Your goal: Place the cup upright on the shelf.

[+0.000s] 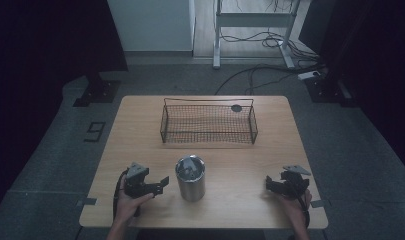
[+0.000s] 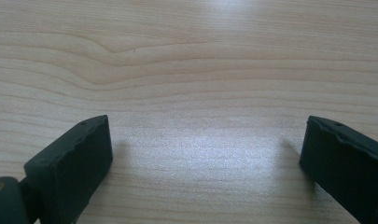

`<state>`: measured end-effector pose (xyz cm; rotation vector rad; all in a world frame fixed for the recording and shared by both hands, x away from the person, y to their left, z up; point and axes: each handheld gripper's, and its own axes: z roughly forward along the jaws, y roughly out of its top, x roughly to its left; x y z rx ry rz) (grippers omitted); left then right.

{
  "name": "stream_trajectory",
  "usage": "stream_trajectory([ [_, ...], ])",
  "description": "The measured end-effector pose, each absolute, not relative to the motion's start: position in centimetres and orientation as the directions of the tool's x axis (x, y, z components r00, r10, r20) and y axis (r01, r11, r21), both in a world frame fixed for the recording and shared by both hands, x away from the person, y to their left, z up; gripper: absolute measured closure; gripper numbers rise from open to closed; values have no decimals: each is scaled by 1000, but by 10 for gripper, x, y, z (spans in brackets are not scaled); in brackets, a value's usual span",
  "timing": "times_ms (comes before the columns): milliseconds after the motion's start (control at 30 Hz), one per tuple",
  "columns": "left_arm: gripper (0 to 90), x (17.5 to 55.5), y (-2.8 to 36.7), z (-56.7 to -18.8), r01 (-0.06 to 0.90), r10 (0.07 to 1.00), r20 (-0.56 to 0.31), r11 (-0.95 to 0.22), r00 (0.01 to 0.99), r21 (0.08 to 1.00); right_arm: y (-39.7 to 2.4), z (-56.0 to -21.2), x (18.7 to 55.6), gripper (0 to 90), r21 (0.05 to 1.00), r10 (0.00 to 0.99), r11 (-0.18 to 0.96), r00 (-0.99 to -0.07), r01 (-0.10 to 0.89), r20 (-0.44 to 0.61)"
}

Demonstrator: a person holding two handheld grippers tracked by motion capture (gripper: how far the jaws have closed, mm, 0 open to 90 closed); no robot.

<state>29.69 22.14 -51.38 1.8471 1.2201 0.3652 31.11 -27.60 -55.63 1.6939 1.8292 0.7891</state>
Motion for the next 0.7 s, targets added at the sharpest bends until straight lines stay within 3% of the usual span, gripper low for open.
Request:
stream_trajectory([
  [700, 42, 279, 211, -484, 543, 817, -203, -154, 539, 826, -276, -556, 311, 21, 719, 997, 46, -81, 694, 14],
])
